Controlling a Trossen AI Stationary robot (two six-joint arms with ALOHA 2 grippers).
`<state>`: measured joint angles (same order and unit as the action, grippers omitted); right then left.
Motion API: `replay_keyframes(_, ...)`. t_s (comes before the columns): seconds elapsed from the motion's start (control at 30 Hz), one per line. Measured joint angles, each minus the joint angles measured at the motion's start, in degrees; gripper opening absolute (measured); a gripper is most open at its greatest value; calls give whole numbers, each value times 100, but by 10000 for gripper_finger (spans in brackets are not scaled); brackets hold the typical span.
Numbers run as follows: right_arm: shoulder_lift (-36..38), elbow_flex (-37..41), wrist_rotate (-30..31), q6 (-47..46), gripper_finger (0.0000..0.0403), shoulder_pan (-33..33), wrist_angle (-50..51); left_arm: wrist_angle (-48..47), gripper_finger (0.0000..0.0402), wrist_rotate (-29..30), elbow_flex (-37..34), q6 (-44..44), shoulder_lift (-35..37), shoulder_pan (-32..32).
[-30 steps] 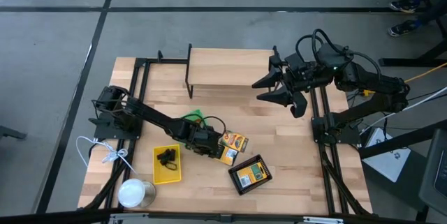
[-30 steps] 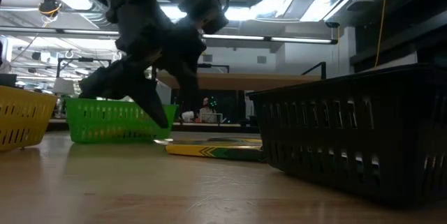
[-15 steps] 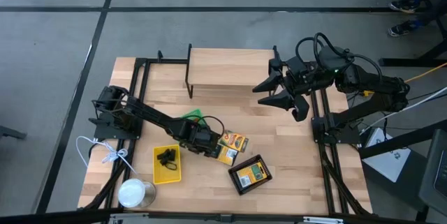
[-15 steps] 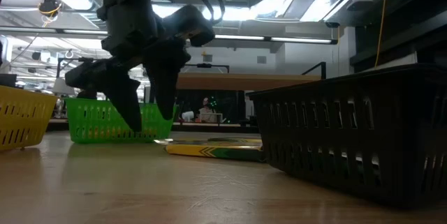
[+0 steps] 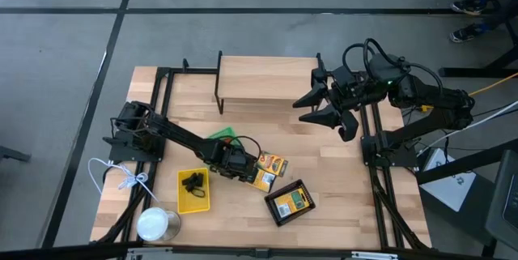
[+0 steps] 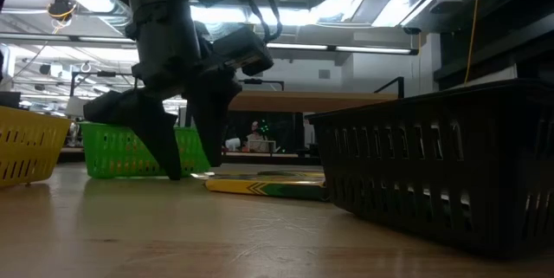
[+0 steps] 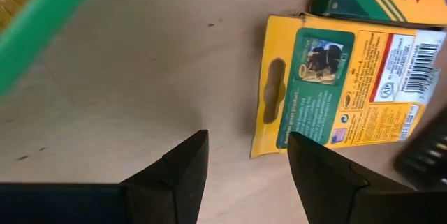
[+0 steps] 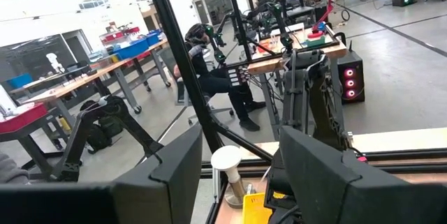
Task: Pick & Place Office Desk Supplies
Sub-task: Put the crayon box into the black basket
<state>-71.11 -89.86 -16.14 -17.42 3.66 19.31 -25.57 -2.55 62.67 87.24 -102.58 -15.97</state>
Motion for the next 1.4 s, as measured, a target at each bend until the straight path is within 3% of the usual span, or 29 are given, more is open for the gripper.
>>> replay_keyframes(0.73, 0, 0, -149, 136, 194, 151, 0, 355, 191, -337, 0, 206, 0, 33)
replay_keyframes(0.93, 0, 0, -149, 145, 194, 151, -150, 252, 191, -460, 231, -280, 0, 33)
replay_keyframes(1.23, 134, 0, -143, 285, 194, 149, -311, -827, 191, 843, 1687, -1413, 0, 32)
replay_keyframes(1.33, 188, 0, -127, 285, 194, 149, -307, -1924, 191, 1497, 2058, -685, 21, -56)
replay_keyframes(1.4, 218, 0, -127, 270, 194, 149, -307, -2157, 191, 1741, 2035, 108, 14, -149)
